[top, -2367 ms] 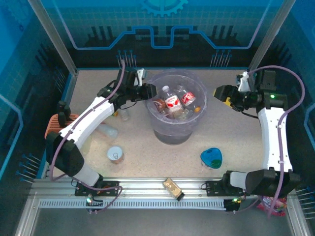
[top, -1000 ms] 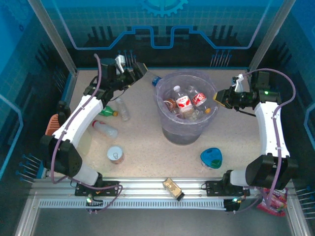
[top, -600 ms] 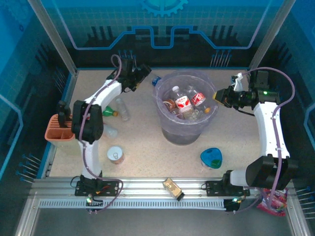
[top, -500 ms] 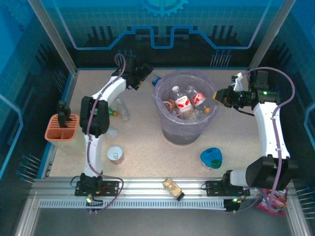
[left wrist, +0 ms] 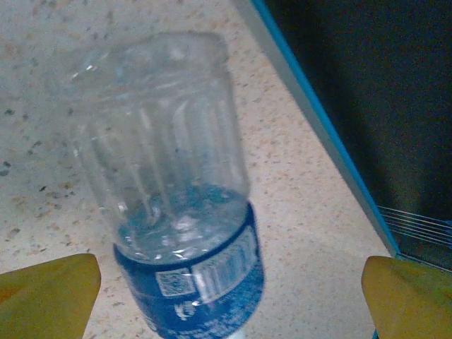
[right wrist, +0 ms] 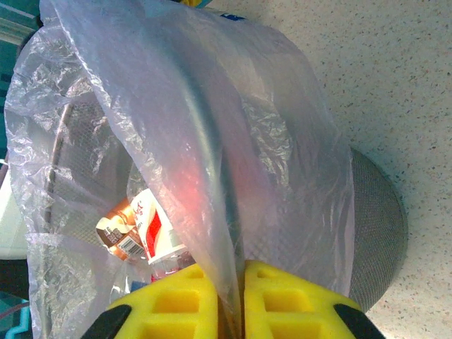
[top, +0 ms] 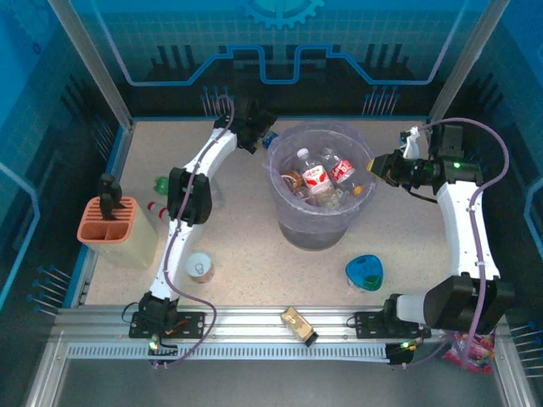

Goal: Put the plastic bottles in the bin

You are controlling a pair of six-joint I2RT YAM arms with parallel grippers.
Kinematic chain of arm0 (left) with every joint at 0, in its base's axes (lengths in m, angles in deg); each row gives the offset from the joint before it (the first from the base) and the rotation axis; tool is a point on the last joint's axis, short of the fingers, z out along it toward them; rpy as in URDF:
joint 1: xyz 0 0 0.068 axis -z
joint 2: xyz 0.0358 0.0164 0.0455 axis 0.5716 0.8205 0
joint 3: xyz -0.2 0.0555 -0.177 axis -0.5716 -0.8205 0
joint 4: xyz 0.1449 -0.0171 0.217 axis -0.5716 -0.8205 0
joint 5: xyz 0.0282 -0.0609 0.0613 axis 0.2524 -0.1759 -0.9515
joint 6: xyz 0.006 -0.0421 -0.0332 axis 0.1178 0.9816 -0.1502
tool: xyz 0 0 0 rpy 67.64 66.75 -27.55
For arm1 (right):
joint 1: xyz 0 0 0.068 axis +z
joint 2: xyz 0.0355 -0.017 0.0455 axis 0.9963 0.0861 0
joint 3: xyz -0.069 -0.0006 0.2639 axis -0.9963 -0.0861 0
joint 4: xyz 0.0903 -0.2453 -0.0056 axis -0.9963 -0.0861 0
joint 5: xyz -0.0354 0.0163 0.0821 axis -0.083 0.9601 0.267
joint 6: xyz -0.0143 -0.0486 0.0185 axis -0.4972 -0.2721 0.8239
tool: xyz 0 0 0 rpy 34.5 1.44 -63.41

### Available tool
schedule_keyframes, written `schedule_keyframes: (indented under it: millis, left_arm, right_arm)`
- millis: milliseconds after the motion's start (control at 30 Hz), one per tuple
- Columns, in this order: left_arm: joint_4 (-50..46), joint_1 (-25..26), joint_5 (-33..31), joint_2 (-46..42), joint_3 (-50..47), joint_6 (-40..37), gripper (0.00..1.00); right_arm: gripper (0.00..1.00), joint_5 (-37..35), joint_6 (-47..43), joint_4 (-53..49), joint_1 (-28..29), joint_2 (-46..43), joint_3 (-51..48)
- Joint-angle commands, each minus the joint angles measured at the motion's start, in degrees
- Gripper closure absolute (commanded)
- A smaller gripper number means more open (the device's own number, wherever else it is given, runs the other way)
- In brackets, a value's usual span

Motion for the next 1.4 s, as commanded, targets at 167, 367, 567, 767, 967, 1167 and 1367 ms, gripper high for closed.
schedule_keyframes:
  millis: [167,367,567,767,967,1167,1367]
  left_arm:
    - [-0.81,-0.86,2.0,5.56,4.04,2.49,0.05]
    - [0.04,-1.11,3.53,9.58,7.21,2.56,0.06]
    - [0.13,-1.2,3.71,11.39,7.05,3.9,0.16]
    - [0.83,-1.3,4.39,11.42,5.11,4.58,0.34]
    - [3.66,-1.77,5.02,6.66,-0.49,3.86,0.47]
    - [14.29,-3.0,5.66,-7.01,-15.97,1.69,0.49]
    - [30.09,-4.7,7.42,-23.7,-36.48,0.0,0.51]
  right_arm:
    - [0.87,-0.4,-2.35,-4.82,0.89,-1.46,-1.18]
    - [0.87,-0.74,-2.82,-5.29,0.49,-2.32,-1.73]
    - [0.87,-0.74,-3.17,-5.73,-0.12,-2.48,-1.76]
    - [0.87,-0.38,-2.92,-5.69,-0.21,-2.88,-1.78]
    - [0.87,0.68,-1.88,-4.7,-0.12,-2.94,-1.74]
    - [0.87,0.96,-1.21,-4.32,0.88,-2.43,-1.0]
    - [0.87,0.28,-1.85,-4.95,1.54,-1.78,-0.02]
